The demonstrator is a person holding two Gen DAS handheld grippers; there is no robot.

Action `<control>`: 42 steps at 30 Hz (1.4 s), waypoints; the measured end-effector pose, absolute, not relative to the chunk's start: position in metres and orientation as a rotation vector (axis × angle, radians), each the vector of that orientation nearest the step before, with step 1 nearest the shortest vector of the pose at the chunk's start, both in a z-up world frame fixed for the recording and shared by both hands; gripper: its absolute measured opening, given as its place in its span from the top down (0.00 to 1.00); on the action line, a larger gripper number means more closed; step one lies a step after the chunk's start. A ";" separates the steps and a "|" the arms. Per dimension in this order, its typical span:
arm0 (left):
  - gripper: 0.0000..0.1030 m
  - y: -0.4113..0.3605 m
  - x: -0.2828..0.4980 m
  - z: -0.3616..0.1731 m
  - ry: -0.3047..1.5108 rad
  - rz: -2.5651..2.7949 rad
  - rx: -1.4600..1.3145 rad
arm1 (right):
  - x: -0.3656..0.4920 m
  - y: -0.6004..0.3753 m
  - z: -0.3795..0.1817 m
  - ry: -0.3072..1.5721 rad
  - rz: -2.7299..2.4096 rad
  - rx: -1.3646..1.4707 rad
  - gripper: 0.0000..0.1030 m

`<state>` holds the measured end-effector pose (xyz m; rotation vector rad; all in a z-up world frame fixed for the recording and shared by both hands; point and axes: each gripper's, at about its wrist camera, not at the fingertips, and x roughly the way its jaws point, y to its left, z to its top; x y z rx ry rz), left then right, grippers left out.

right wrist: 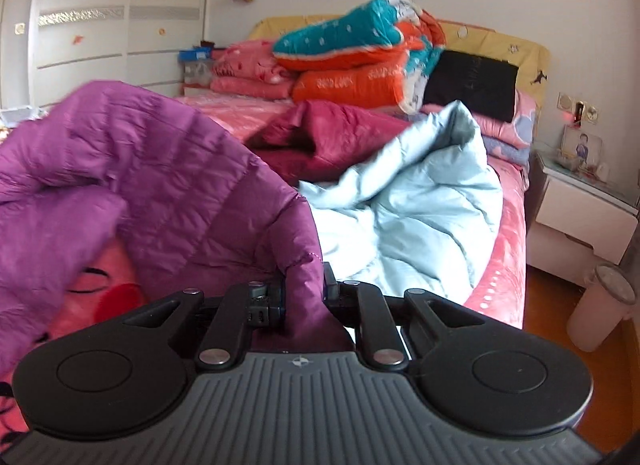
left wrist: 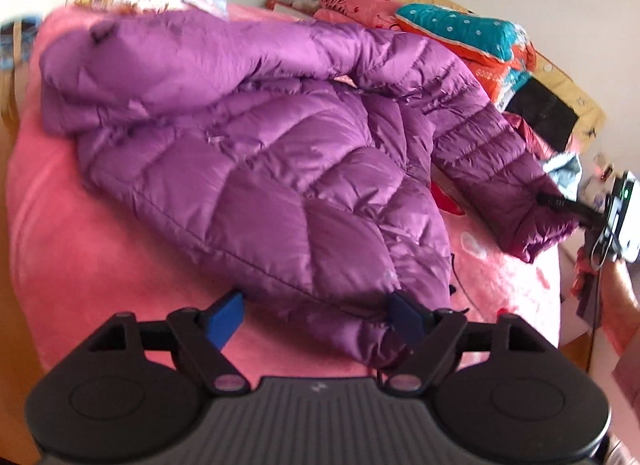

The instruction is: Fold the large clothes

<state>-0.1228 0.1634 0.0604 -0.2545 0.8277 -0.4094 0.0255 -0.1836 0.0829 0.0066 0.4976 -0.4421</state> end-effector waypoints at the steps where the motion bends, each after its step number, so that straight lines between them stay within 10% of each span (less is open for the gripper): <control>1: 0.19 0.164 -0.118 0.057 0.839 -0.410 -0.285 | 0.030 -0.180 0.079 0.513 -0.439 -0.020 0.83; 6: 0.16 0.171 -0.097 0.039 0.849 -0.438 -0.453 | 0.030 -0.164 0.065 0.550 -0.404 -0.052 0.66; 8: 0.14 0.175 -0.088 0.031 0.853 -0.448 -0.533 | 0.027 -0.158 0.064 0.546 -0.404 -0.042 0.36; 13: 0.14 0.179 -0.064 0.016 0.833 -0.458 -0.680 | 0.009 -0.153 0.071 0.517 -0.435 0.002 0.30; 19: 0.15 0.177 -0.045 0.013 0.791 -0.466 -0.694 | 0.005 -0.131 0.101 0.443 -0.273 0.122 0.00; 32: 0.82 0.188 -0.032 0.021 0.754 -0.469 -0.638 | 0.146 -0.101 0.045 0.543 -0.101 0.368 0.00; 42: 0.89 0.225 -0.031 0.024 0.687 -0.451 -0.788 | 0.213 -0.105 0.021 0.597 -0.029 0.521 0.00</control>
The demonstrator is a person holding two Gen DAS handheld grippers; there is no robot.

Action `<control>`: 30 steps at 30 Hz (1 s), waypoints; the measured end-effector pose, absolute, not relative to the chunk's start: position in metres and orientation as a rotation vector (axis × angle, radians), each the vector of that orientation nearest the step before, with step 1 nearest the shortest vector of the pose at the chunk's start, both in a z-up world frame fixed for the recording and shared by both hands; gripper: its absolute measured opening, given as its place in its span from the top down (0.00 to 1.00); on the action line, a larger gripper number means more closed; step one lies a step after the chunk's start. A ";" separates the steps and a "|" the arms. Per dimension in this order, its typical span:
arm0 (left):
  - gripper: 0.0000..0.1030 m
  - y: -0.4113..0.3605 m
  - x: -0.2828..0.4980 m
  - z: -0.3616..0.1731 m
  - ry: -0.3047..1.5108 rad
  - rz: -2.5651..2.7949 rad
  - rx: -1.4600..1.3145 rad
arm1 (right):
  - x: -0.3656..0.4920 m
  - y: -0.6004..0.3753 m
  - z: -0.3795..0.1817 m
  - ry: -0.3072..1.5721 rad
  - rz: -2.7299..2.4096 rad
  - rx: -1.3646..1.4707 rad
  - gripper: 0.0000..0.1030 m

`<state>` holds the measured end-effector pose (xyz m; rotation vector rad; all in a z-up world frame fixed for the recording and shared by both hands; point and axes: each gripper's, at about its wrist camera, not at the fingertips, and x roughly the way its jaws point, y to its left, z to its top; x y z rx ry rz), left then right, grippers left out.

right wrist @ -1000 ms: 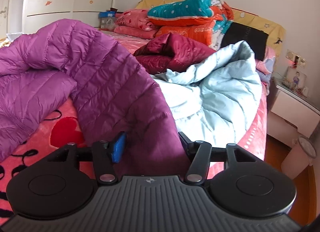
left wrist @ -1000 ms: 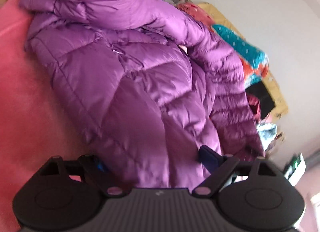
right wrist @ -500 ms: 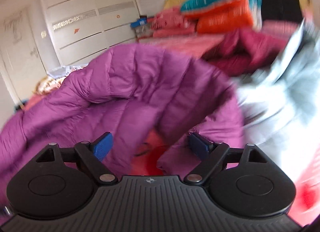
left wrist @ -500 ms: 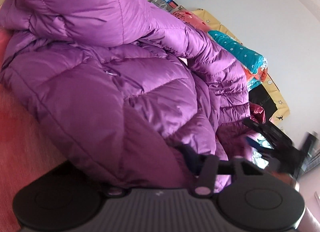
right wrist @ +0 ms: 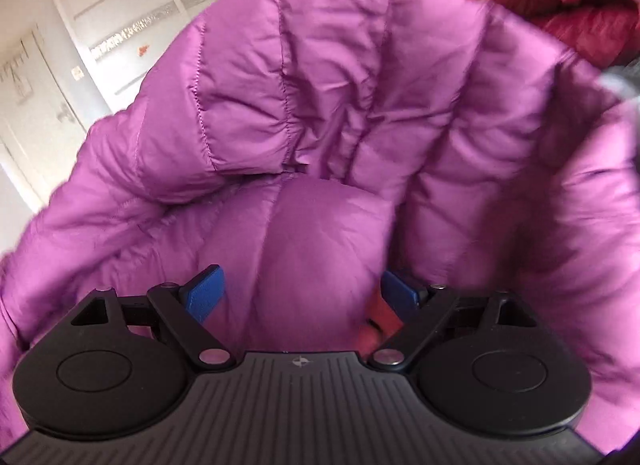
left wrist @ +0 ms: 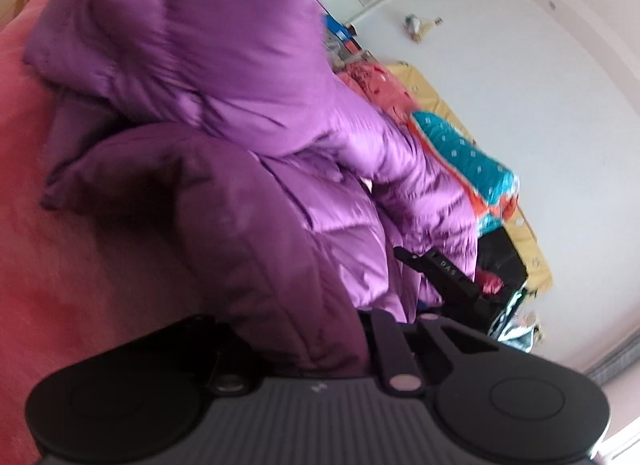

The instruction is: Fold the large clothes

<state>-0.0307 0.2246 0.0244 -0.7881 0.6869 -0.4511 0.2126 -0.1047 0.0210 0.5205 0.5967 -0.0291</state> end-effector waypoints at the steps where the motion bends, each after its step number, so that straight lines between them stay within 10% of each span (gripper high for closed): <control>1: 0.89 0.227 -0.030 0.024 0.686 -0.442 -0.796 | 0.220 -0.106 0.018 0.604 -0.030 0.541 0.00; 7: 0.88 0.235 -0.029 0.017 0.719 -0.416 -0.837 | 0.246 -0.114 0.010 0.578 -0.028 0.693 0.00; 11: 0.86 0.232 -0.026 0.014 0.747 -0.404 -0.814 | 0.241 -0.109 0.010 0.591 -0.032 0.732 0.49; 14: 0.85 0.226 -0.025 0.015 0.762 -0.395 -0.766 | 0.229 -0.094 0.018 0.583 -0.041 0.721 0.64; 30: 0.92 0.223 -0.052 0.043 0.677 -0.394 -0.571 | 0.074 -0.040 0.095 0.434 -0.081 0.538 0.80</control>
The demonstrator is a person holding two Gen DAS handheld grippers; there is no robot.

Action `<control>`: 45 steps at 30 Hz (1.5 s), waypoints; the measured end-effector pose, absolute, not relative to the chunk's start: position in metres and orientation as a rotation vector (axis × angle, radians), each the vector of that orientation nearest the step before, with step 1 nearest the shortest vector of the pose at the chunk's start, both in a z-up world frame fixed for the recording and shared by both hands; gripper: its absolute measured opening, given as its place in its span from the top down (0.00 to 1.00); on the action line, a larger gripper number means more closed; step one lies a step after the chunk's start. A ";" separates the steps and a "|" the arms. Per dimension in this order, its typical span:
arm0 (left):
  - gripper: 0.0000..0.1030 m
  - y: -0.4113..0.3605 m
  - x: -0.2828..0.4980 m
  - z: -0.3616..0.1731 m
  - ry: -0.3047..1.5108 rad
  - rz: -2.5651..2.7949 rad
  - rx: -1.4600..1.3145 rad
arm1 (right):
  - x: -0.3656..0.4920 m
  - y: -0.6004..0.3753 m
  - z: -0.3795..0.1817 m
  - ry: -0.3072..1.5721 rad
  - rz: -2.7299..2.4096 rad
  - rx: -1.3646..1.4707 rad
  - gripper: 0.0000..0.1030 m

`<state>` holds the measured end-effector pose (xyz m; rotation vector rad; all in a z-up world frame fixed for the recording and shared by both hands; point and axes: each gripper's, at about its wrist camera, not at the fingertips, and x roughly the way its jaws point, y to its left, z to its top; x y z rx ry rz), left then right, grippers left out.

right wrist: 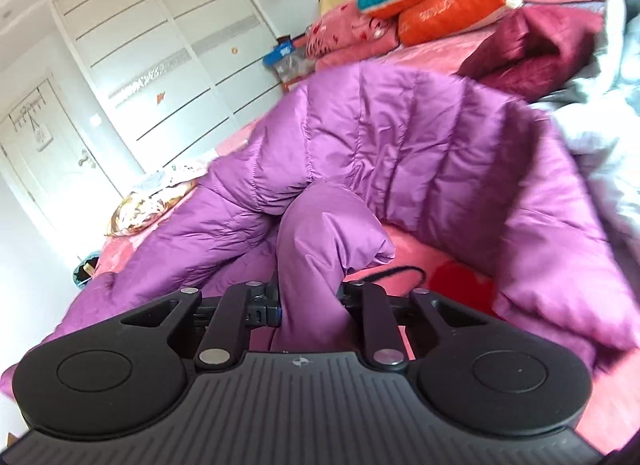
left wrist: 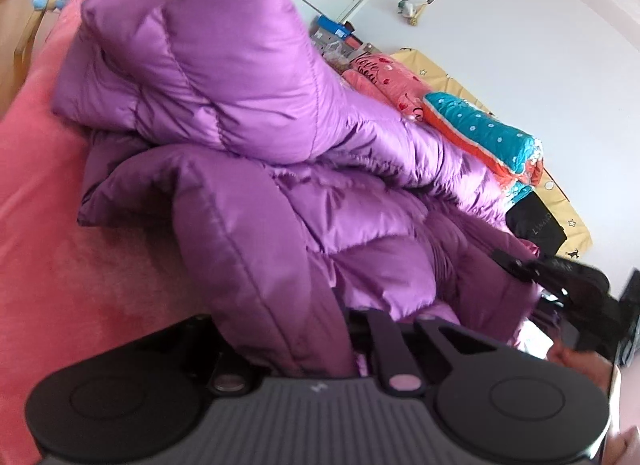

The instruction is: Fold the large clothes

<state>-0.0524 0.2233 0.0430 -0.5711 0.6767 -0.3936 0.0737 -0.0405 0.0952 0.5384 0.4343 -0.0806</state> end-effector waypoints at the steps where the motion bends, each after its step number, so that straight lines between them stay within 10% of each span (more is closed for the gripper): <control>1: 0.92 0.226 -0.057 0.047 0.667 -0.399 -0.572 | 0.064 -0.039 0.098 0.427 -0.086 0.536 0.80; 33: 0.91 0.200 -0.214 0.105 0.847 -0.614 -0.186 | -0.170 -0.100 0.099 0.493 -0.346 0.597 0.78; 45: 0.59 0.201 -0.232 0.125 0.893 -0.442 -0.076 | -0.200 -0.112 0.092 0.502 -0.440 0.675 0.38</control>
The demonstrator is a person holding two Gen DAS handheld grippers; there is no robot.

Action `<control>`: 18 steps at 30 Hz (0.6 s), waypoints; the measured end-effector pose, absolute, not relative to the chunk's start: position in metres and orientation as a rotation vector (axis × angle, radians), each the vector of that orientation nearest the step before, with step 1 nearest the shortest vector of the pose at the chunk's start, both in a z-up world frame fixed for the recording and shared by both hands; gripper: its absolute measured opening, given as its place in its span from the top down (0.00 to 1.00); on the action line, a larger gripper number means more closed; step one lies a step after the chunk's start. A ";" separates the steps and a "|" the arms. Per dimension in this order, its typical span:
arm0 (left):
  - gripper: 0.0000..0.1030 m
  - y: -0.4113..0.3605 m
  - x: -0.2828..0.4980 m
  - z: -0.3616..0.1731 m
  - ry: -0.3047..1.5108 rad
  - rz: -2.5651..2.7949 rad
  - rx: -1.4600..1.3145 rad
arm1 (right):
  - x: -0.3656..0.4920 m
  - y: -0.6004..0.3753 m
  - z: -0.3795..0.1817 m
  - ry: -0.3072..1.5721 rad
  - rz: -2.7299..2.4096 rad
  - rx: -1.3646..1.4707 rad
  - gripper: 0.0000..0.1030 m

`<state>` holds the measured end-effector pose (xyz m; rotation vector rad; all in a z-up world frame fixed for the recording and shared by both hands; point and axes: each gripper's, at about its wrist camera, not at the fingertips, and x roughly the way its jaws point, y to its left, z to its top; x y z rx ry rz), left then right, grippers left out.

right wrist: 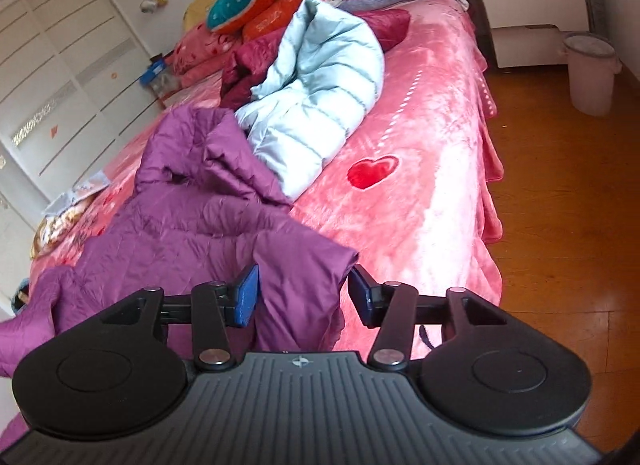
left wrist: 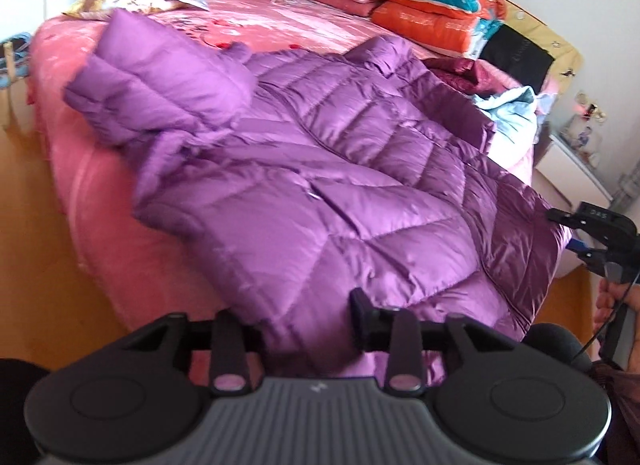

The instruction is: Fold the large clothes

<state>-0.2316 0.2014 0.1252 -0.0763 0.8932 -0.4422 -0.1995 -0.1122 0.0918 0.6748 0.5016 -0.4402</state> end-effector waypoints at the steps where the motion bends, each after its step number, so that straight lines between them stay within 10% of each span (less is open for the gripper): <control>1: 0.51 0.205 -0.234 0.130 0.883 -0.426 -0.065 | -0.201 -0.112 0.094 0.485 -0.443 0.670 0.36; 10: 0.37 0.236 -0.229 0.165 0.768 -0.247 -0.020 | -0.193 -0.080 0.117 0.357 -0.285 0.602 0.01; 18: 0.37 0.231 -0.174 0.160 0.730 -0.163 0.023 | -0.166 -0.035 0.112 0.405 -0.123 0.488 0.00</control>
